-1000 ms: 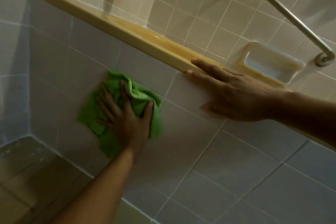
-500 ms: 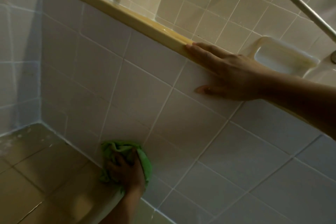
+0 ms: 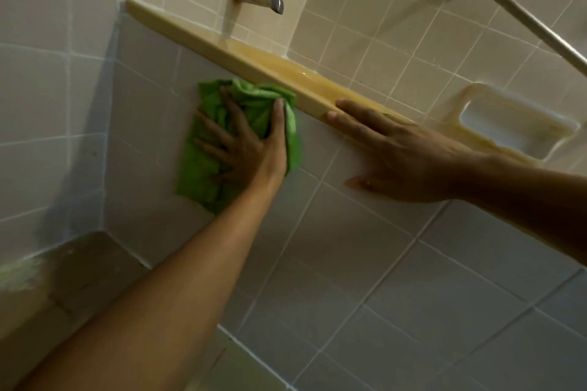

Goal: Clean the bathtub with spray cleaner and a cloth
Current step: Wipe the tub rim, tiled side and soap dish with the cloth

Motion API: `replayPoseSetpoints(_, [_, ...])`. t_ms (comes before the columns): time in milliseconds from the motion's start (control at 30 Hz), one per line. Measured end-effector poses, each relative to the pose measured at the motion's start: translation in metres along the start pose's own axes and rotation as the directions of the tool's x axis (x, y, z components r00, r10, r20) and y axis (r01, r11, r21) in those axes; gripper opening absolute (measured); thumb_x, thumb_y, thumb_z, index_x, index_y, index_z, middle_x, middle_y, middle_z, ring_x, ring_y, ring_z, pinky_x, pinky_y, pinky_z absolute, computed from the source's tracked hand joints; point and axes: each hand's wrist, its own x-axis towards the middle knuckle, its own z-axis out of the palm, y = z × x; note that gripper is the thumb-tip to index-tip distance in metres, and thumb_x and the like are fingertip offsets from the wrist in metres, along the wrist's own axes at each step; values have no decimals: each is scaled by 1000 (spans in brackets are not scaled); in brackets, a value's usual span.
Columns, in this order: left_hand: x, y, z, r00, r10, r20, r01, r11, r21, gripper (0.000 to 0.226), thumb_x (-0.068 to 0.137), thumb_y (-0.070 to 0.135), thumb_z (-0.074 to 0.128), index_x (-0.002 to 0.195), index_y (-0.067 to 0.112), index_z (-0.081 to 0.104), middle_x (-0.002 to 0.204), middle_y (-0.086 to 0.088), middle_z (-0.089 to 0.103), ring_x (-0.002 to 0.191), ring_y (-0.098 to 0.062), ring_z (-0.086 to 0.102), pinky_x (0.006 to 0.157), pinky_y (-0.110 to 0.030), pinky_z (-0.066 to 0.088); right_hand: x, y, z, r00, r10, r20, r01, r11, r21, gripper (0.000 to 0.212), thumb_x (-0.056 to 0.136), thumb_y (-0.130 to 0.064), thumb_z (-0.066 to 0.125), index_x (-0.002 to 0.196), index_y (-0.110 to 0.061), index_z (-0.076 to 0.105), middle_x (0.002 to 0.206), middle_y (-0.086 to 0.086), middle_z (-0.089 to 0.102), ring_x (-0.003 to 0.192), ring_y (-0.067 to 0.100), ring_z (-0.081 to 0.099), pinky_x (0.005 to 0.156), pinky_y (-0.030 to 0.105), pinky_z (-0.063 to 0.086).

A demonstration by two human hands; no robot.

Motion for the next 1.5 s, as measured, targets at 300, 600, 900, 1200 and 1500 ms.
replayPoseSetpoints(300, [9,30,-3,955,285,-87,-273,953,131,99,75,96,23,160,50,5,173,-3,-11,157,-40,-9,108,-85,5,2,-5,-4,1000,22,0,-21,999,43,102,88,-65,55,158,-43,-16,169,-16,-14,156,21,15,121,45,33])
replayPoseSetpoints(600, [-67,-133,20,971,226,-83,-207,960,190,91,87,90,19,163,41,11,173,-5,0,159,-36,0,112,-78,15,10,-6,0,999,-24,-35,21,997,-75,96,91,-67,44,161,-33,-12,171,-7,-13,156,26,16,122,41,21])
replayPoseSetpoints(900, [-74,-244,15,985,-169,-28,171,976,137,132,67,102,-7,162,13,21,171,-19,6,158,-38,6,123,-58,12,43,-2,0,993,-98,-66,92,992,-90,85,99,-65,38,163,-28,-5,170,-6,-14,153,15,6,118,33,-1])
replayPoseSetpoints(1200, [-61,-245,-13,865,-500,42,496,865,72,96,96,78,23,164,10,15,170,-20,8,157,-35,8,123,-42,2,62,-7,-3,995,-91,-51,89,995,-44,97,92,-62,51,164,-25,-3,171,-6,-12,156,17,5,118,21,-3])
replayPoseSetpoints(1500, [-13,-122,-12,998,-46,29,45,999,30,115,60,105,-1,159,47,-1,173,-4,-12,158,-32,-13,120,-65,5,72,-13,-7,1000,-20,-14,21,999,44,94,96,-59,52,161,-35,-12,170,-12,-11,155,25,18,122,41,26])
